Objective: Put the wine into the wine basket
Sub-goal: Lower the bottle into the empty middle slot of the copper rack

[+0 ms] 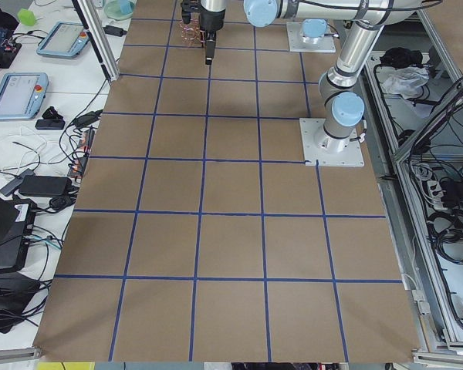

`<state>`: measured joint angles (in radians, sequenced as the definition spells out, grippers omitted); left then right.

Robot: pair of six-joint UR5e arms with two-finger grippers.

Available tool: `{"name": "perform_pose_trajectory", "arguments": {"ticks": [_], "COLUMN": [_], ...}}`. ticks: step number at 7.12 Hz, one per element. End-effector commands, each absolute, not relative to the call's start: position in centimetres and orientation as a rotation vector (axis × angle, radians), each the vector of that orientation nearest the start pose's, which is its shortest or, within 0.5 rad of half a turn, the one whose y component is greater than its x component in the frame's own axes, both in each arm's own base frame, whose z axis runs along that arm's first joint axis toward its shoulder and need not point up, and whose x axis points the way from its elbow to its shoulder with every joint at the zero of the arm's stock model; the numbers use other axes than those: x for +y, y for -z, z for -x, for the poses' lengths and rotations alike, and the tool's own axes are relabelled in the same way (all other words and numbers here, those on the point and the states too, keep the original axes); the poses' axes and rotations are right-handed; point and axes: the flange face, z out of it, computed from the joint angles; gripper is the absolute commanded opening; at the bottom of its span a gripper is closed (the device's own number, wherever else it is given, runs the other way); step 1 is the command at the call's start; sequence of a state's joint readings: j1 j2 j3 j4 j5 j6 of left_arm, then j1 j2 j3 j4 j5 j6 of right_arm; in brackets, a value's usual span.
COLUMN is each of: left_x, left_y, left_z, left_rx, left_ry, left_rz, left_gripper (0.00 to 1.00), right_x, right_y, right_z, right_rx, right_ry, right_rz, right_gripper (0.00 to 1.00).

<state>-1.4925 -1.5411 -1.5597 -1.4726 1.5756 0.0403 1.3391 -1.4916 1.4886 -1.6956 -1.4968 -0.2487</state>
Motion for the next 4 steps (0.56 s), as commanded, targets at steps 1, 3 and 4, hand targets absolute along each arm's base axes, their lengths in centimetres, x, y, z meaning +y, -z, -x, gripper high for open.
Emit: {"name": "perform_pose_trajectory", "arguments": {"ticks": [1,3,4], "left_x": [-50.04,-50.04,-49.85], "left_y": [-51.90,-51.90,-52.08], "left_z": [9.40,9.40,9.39], "left_rx": [3.120,3.120,3.117], "left_ry": [0.220,0.220,0.222], "left_rz": [0.060,0.060,0.061], "left_gripper": [1.00,1.00,1.00], "right_x": [-55.51,-55.46,-55.63], "right_y": [-49.86,-49.43,-49.16], "right_z": [-1.37,-1.37,-1.34], "right_rx": [3.090,3.091,3.089], "right_ry": [0.212,0.202,0.200], "right_rz": [0.029,0.016,0.016], "right_gripper": [0.00,0.00,0.00]}}
